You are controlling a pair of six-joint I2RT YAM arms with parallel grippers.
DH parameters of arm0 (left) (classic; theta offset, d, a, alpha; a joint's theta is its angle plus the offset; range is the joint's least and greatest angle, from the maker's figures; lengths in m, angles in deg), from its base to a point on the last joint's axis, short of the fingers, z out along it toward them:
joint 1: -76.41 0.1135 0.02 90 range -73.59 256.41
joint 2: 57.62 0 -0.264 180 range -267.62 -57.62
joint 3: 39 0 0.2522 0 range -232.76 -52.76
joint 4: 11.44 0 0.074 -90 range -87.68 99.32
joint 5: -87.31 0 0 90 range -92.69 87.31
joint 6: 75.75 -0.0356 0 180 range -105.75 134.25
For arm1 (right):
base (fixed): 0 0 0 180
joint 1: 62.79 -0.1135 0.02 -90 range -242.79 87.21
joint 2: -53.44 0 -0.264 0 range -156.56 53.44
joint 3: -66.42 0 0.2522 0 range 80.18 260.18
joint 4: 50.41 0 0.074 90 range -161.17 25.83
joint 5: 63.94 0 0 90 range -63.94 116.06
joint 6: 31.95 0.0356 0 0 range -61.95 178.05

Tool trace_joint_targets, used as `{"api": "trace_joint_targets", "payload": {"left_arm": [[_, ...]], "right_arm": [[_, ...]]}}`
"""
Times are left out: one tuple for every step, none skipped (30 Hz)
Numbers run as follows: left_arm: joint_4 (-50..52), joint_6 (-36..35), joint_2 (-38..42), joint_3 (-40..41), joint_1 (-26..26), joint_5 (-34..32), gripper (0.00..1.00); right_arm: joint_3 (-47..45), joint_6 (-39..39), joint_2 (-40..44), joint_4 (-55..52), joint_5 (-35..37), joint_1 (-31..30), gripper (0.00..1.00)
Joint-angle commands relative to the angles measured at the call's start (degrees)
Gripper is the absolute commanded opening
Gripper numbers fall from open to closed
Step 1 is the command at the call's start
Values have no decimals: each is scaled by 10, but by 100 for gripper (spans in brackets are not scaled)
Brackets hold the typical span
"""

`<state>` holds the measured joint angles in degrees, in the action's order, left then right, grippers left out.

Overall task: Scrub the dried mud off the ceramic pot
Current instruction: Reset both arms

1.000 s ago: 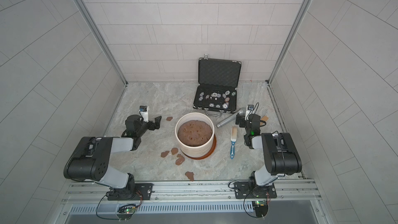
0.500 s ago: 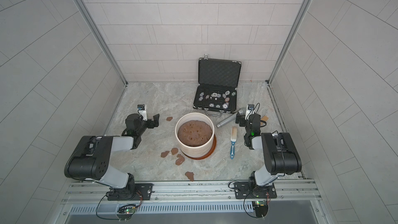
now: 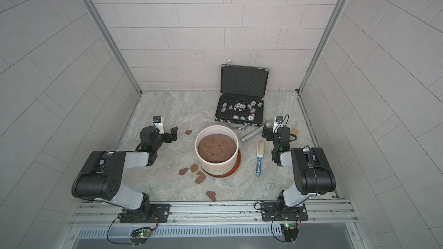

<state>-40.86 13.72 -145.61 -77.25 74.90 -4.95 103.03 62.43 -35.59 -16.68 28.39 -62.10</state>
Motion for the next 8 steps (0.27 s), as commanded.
{"api": "trace_joint_targets", "payload": {"left_arm": [[1, 4, 1, -6, 2, -2, 100], [1, 4, 2, -6, 2, -2, 100], [2, 4, 2, -6, 2, -2, 100], [1, 4, 2, -6, 2, -2, 100], [1, 4, 1, -6, 2, -2, 100], [1, 4, 2, -6, 2, -2, 100], [1, 4, 2, -5, 2, -2, 100], [1, 4, 3, -5, 2, -2, 100]], "right_arm": [[3, -7, 9, -4, -2, -4, 100], [4, -7, 9, -4, -1, -4, 100], [4, -7, 9, -4, -1, -4, 100], [4, -8, 9, -3, -1, -4, 100], [4, -8, 9, -4, -2, -4, 100], [4, -7, 9, -4, -2, -4, 100], [2, -7, 10, -2, -2, -4, 100], [1, -7, 11, -1, -1, -4, 100]]}}
